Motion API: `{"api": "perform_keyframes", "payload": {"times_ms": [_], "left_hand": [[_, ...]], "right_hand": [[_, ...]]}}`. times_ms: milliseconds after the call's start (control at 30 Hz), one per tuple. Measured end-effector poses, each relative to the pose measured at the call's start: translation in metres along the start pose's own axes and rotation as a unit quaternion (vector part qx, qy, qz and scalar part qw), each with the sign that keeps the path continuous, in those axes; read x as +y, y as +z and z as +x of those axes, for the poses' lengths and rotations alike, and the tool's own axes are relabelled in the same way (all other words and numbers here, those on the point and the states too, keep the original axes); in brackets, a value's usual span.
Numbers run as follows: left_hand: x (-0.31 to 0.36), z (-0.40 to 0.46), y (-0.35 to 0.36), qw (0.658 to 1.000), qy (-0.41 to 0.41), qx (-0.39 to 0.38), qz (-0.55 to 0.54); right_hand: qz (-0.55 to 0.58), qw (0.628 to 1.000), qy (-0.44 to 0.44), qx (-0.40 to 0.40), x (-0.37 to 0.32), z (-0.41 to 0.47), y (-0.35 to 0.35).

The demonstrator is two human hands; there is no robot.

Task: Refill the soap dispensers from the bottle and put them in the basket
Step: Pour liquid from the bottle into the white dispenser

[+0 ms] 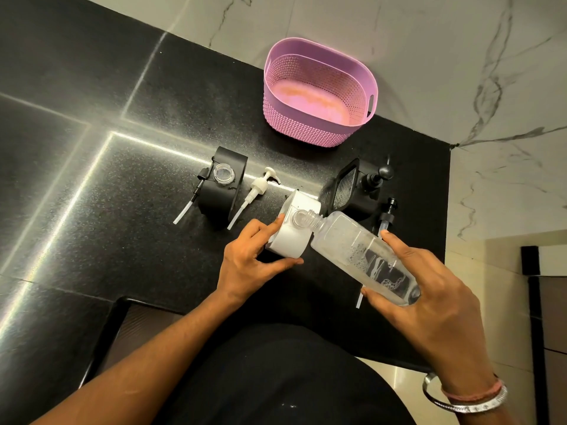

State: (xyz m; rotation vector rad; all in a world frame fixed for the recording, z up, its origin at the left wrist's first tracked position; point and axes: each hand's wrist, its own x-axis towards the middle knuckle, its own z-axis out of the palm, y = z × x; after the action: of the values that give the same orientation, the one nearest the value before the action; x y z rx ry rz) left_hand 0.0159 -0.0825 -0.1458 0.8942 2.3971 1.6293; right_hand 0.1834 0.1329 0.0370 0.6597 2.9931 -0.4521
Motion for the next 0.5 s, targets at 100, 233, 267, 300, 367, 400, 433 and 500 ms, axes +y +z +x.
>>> {"api": "perform_keyframes", "payload": {"times_ms": [100, 233, 267, 300, 367, 400, 433, 500], "left_hand": [[-0.0003, 0.0001, -0.0001, 1.000, 0.000, 0.000, -0.001], [-0.0013, 0.0003, 0.0008, 1.000, -0.001, -0.001, -0.004], [-0.0013, 0.0003, 0.0010, 1.000, -0.001, 0.001, -0.005], [-0.0015, 0.0003, 0.0011, 1.000, -0.001, 0.002, -0.004], [-0.0021, 0.0002, 0.0013, 1.000, 0.002, 0.001, -0.004], [-0.0022, 0.0001, 0.0012, 1.000, 0.003, 0.000, -0.006], [-0.0023, 0.0000, 0.0009, 1.000, 0.003, -0.002, -0.008], [-0.0019, 0.0004, 0.0007, 1.000, 0.002, -0.002, -0.010]], "right_hand": [[-0.001, 1.000, -0.001, 0.000, 0.0000, 0.0003, -0.0004], [0.000, 1.000, 0.000, 0.002, -0.0002, 0.0005, -0.0008], [0.001, 1.000, 0.000, 0.002, -0.0001, 0.0002, -0.0009], [0.001, 1.000, 0.000, 0.001, -0.0001, 0.0000, -0.0010], [0.001, 1.000, -0.002, 0.000, -0.0002, -0.0001, -0.0012], [0.000, 1.000, -0.002, 0.001, -0.0004, 0.0002, -0.0013], [-0.002, 1.000, -0.002, 0.001, -0.0005, 0.0003, -0.0015], [-0.002, 1.000, -0.003, 0.003, -0.0008, 0.0007, -0.0016]]}}
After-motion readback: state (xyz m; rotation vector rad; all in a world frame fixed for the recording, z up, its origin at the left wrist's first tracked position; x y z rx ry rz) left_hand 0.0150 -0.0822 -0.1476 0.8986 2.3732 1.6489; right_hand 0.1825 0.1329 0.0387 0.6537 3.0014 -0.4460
